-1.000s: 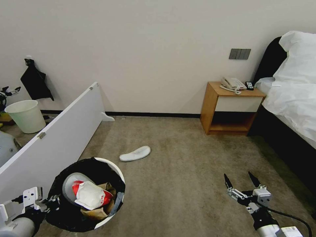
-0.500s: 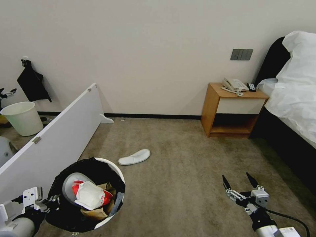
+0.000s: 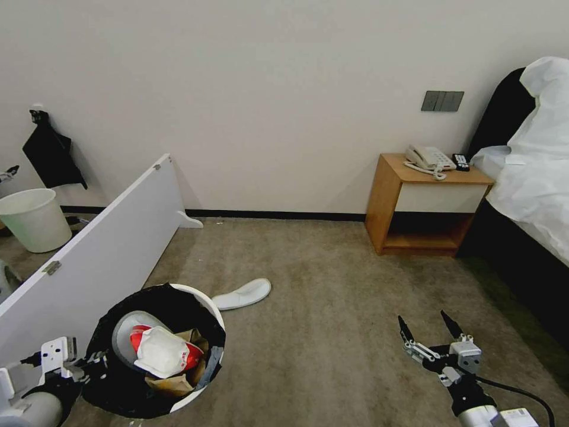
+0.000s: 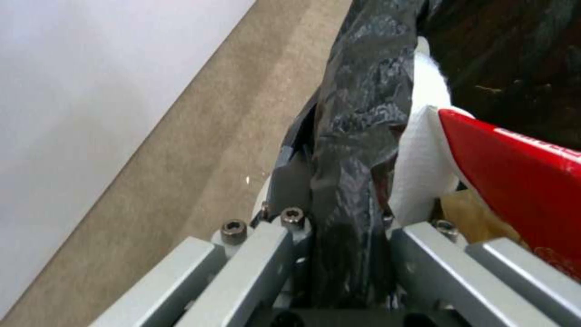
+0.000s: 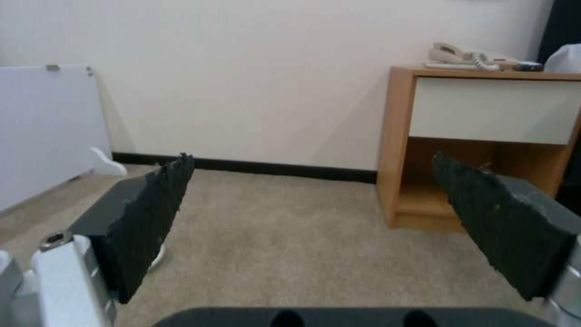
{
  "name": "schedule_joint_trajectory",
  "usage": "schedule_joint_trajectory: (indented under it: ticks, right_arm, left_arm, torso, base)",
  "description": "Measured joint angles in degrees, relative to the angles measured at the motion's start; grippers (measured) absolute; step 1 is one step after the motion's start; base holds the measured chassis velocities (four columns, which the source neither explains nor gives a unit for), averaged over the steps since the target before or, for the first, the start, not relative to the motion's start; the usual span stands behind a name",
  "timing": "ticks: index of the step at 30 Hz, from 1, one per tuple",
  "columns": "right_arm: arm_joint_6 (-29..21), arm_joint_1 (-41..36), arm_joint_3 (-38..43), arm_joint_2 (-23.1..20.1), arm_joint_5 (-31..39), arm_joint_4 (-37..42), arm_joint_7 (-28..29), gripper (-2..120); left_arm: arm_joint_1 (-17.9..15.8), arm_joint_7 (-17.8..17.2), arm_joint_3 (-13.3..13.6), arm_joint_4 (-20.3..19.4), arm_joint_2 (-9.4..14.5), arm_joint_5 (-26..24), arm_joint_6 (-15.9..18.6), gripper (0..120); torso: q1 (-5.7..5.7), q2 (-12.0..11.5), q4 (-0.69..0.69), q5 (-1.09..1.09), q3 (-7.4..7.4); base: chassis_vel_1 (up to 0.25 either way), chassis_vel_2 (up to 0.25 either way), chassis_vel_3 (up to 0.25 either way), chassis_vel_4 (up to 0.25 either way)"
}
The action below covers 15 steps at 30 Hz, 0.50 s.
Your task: Pick up the trash bin, then pick up the garbage from the floor and place it into the trash bin.
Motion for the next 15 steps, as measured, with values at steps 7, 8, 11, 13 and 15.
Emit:
schedule_joint_trajectory:
  ticks: [7, 8, 11, 13, 15]
  right_arm:
    - [0.0, 0.0, -0.08, -0.03, 0.04, -0.04, -0.08, 100]
    - [0.0, 0.0, -0.11, -0.04, 0.05, -0.05, -0.1, 100]
    - [0.0, 0.08, -0.18, -0.09, 0.08, -0.1, -0.14, 100]
    - [0.0, 0.12, -0.2, -0.13, 0.1, -0.11, -0.16, 100]
    - [0.0, 0.14, -0.2, -0.17, 0.14, -0.14, -0.17, 100]
  left_arm:
    - [-0.01, -0.01, -0.01, -0.01, 0.0, 0.02, 0.0, 3]
    - [-0.02, -0.02, -0.01, -0.01, -0.02, 0.04, 0.0, 3]
    - [-0.07, -0.04, 0.05, -0.01, -0.08, 0.08, 0.0, 3]
    - [-0.1, -0.05, 0.09, -0.01, -0.11, 0.12, 0.0, 3]
    - [-0.14, -0.06, 0.12, -0.01, -0.12, 0.15, 0.0, 3]
  torso:
    - [0.0, 0.0, 0.0, -0.01, 0.0]
    - [0.0, 0.0, 0.0, -0.02, 0.0]
    - [0.0, 0.0, 0.0, -0.01, 0.0]
    - [0.0, 0.0, 0.0, -0.01, 0.0]
    - [0.0, 0.0, 0.0, -0.01, 0.0]
  base:
    - [-0.11, 0.093, 0.105, -0.099]
    - [-0.115, 0.107, 0.105, -0.102]
    - [-0.115, 0.093, 0.106, -0.104]
    - [-0.118, 0.096, 0.121, -0.11]
    - [-0.111, 0.103, 0.123, -0.126]
